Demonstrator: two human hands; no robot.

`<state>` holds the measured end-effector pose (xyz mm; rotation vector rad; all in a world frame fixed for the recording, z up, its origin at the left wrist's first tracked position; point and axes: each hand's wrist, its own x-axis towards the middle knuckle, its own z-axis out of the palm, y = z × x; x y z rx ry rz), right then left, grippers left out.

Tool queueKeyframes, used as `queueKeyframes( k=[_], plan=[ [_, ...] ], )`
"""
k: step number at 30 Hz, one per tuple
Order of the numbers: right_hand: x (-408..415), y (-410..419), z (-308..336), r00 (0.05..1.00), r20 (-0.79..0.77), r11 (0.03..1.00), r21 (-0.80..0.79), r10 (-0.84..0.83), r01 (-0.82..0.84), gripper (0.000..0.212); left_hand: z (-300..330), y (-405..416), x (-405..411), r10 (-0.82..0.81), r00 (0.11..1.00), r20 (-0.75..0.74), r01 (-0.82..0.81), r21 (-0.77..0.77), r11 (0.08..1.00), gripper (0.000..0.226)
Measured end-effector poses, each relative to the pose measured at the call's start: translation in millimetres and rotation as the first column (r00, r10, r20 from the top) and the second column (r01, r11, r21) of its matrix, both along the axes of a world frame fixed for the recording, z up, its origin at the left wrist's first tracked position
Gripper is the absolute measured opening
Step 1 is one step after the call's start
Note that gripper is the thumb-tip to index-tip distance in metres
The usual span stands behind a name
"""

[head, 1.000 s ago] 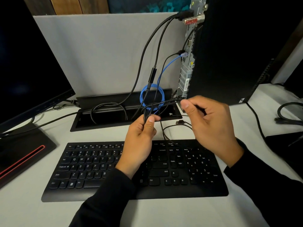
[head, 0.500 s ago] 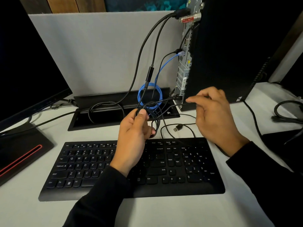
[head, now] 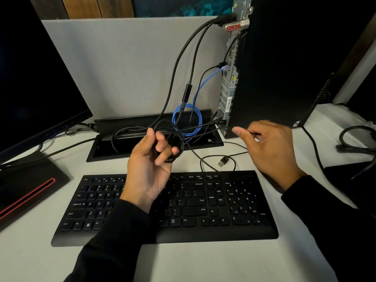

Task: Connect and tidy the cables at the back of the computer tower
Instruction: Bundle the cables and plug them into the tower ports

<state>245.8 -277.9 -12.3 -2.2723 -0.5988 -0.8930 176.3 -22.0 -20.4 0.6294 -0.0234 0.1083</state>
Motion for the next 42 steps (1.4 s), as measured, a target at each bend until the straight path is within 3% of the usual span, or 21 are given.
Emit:
queueKeyframes(
  k=[4, 8, 11, 14, 19, 24, 28, 32, 35, 38, 40, 42],
  plan=[
    [6, -6, -4, 0.991, -0.08, 0.993, 0.045, -0.104, 0.108, 0.041, 3, -2, -4, -0.043, 0.997, 0.06, 0.041, 0.043, 0.998, 0.032],
    [9, -9, -12, 0.983, -0.147, 0.994, 0.005, -0.111, 0.112, 0.015, 5, 8, -1, -0.045, 0.991, 0.127, 0.06, -0.123, 0.991, 0.034],
    [12, -18, -21, 0.962, -0.233, 0.989, 0.011, -0.141, 0.147, 0.015, 7, 28, 3, 0.027, 0.985, 0.17, 0.01, -0.215, 0.977, 0.039],
    [7, -16, -13, 0.956, -0.278, 0.985, 0.119, -0.089, 0.126, 0.018, 6, 43, 6, 0.14, 0.986, 0.091, -0.126, -0.15, 0.981, 0.036],
    [-5, -9, 9, 0.981, -0.174, 0.975, 0.216, 0.09, -0.051, 0.008, -2, 61, 9, 0.249, 0.968, 0.037, -0.241, -0.138, 0.961, 0.035],
    [2, -8, 7, 0.888, -0.302, 0.84, 0.52, 0.348, -0.152, 0.014, -2, 63, 7, 0.248, 0.968, 0.044, -0.245, -0.074, 0.967, 0.031],
    [4, -4, 4, 0.897, -0.349, 0.892, 0.442, 0.272, -0.098, 0.022, 2, 46, 6, 0.25, 0.968, 0.018, -0.25, 0.089, 0.964, 0.03],
    [4, 3, 20, 0.963, -0.223, 0.881, 0.472, 0.149, -0.027, 0.019, 2, 33, 5, 0.248, 0.968, 0.031, -0.249, 0.172, 0.953, 0.027],
    [11, 3, 48, 0.995, 0.057, 0.905, 0.424, -0.077, 0.046, 0.015, 3, 29, 3, 0.258, 0.966, 0.019, -0.257, 0.178, 0.95, 0.028],
    [19, 13, 74, 0.942, 0.288, 0.947, 0.311, -0.173, 0.079, 0.035, 5, 32, 2, 0.296, 0.954, -0.038, -0.29, 0.121, 0.949, 0.038],
    [29, 18, 84, 0.939, 0.29, 0.971, 0.196, -0.188, 0.134, 0.046, 6, 41, 2, 0.319, 0.943, -0.094, -0.318, 0.025, 0.948, 0.043],
    [39, 20, 87, 0.962, 0.163, 0.973, 0.097, -0.221, 0.207, 0.052, 7, 52, 1, 0.345, 0.931, -0.117, -0.351, -0.036, 0.936, 0.046]
  ],
)
